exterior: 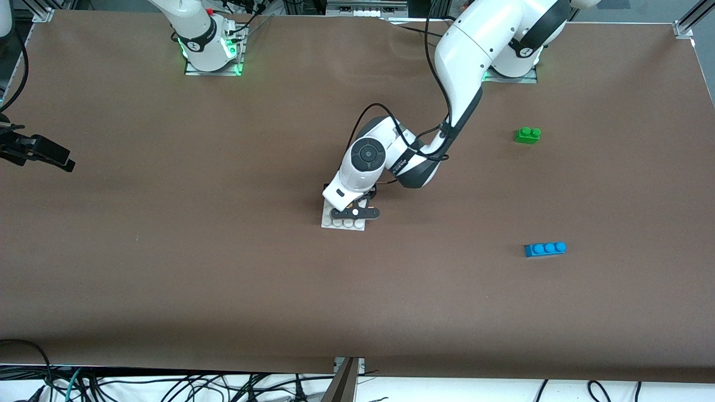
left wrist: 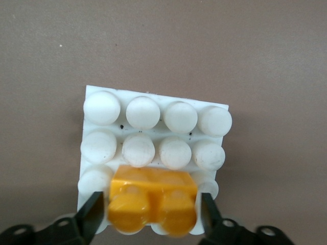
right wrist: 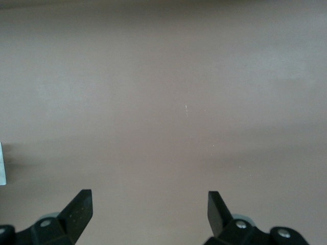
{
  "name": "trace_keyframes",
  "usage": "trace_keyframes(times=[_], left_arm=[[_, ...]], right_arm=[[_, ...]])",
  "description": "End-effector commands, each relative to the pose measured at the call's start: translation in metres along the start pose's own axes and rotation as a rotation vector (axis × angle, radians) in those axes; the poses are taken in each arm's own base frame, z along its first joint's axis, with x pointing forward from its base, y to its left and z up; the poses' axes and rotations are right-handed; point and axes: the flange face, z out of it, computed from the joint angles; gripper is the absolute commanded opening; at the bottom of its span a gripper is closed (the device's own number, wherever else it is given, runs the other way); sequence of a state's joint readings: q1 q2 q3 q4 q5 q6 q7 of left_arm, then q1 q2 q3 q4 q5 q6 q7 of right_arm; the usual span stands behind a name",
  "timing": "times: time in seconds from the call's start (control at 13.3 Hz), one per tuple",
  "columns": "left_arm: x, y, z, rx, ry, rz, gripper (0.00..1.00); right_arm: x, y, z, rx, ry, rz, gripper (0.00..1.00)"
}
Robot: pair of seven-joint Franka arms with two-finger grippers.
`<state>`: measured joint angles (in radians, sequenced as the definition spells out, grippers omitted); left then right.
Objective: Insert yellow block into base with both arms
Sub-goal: 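Press the yellow brick down onto the base plate studs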
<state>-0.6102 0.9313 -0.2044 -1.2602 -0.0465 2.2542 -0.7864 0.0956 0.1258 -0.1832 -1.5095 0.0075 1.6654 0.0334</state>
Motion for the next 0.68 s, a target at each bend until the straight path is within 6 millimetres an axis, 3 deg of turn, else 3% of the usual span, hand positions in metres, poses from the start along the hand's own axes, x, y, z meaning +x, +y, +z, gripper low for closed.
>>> trace_keyframes(times=[0.0, 0.15, 0.3, 0.53, 0.6], left_arm=[[0.003, 0.006, -0.005, -0.002, 0.010, -0.014, 1.00], [0.003, 0.007, -0.016, -0.004, 0.014, -0.014, 1.00], [0.001, 0.009, -0.046, -0.019, 0.004, -0.028, 1.00], [0.000, -0.002, -0.118, -0.012, -0.033, -0.050, 1.00], [0.005, -0.016, -0.149, -0.009, -0.026, -0.064, 1.00]], right_arm=[[-0.004, 0.002, -0.002, 0.012, -0.005, -0.008, 1.00], [-0.004, 0.002, -0.002, 0.012, -0.005, -0.008, 1.00], [-0.004, 0.002, -0.002, 0.012, -0.005, -0.008, 1.00], [-0.004, 0.002, -0.002, 0.012, -0.005, -0.008, 1.00], [-0.004, 0.002, -0.002, 0.012, -0.005, -0.008, 1.00]])
